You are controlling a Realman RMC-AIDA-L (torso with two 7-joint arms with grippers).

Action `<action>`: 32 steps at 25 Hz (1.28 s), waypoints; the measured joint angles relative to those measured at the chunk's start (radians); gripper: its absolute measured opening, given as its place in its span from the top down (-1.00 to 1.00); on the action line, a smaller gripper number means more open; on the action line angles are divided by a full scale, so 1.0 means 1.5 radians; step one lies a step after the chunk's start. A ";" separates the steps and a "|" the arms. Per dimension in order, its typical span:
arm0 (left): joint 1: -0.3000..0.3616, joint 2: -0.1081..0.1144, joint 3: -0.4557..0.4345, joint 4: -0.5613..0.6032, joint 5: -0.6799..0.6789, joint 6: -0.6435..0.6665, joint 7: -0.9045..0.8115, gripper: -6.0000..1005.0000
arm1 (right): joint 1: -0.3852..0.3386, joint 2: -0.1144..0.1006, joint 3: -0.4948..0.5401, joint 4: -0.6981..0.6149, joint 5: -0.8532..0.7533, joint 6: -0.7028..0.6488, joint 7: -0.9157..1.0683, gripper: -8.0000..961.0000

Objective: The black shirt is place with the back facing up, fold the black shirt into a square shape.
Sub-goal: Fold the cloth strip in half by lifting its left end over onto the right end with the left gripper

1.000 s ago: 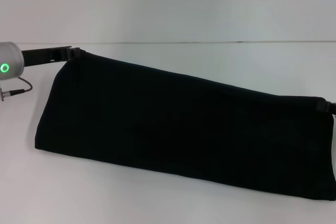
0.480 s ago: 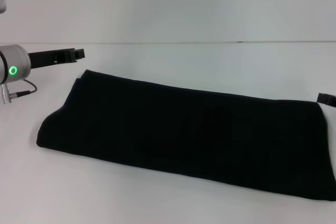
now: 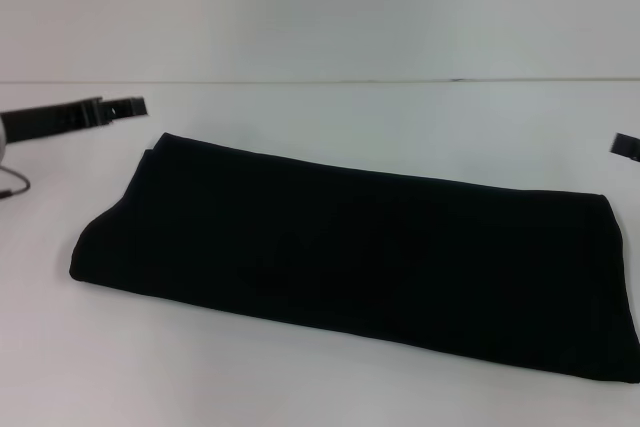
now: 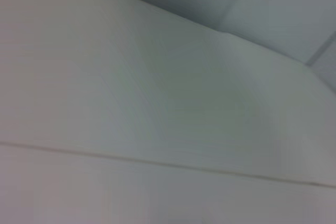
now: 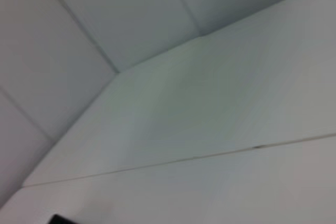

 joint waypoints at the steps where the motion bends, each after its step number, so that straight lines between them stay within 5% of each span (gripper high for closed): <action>1: 0.000 0.000 0.000 0.000 0.000 0.000 0.000 0.16 | 0.003 -0.001 -0.002 0.000 0.001 -0.016 -0.001 0.00; 3: 0.031 -0.003 -0.043 0.061 -0.005 0.180 -0.030 -0.03 | 0.011 -0.003 -0.005 0.000 0.002 -0.050 -0.001 -0.17; 7: 0.051 0.004 -0.113 0.083 0.000 0.329 -0.073 -0.54 | 0.029 -0.004 -0.007 0.001 0.001 -0.089 0.004 -0.52; 12: 0.081 0.012 -0.148 0.089 0.018 0.427 -0.169 -0.84 | 0.057 -0.005 -0.035 0.004 -0.001 -0.085 0.006 -0.83; 23: 0.072 0.016 -0.145 0.007 0.181 0.403 -0.292 -0.89 | 0.102 -0.003 -0.121 0.004 -0.001 -0.087 -0.001 -0.87; 32: 0.037 0.030 -0.144 -0.031 0.227 0.335 -0.396 -0.89 | 0.116 -0.009 -0.176 -0.002 0.001 -0.158 -0.058 -0.88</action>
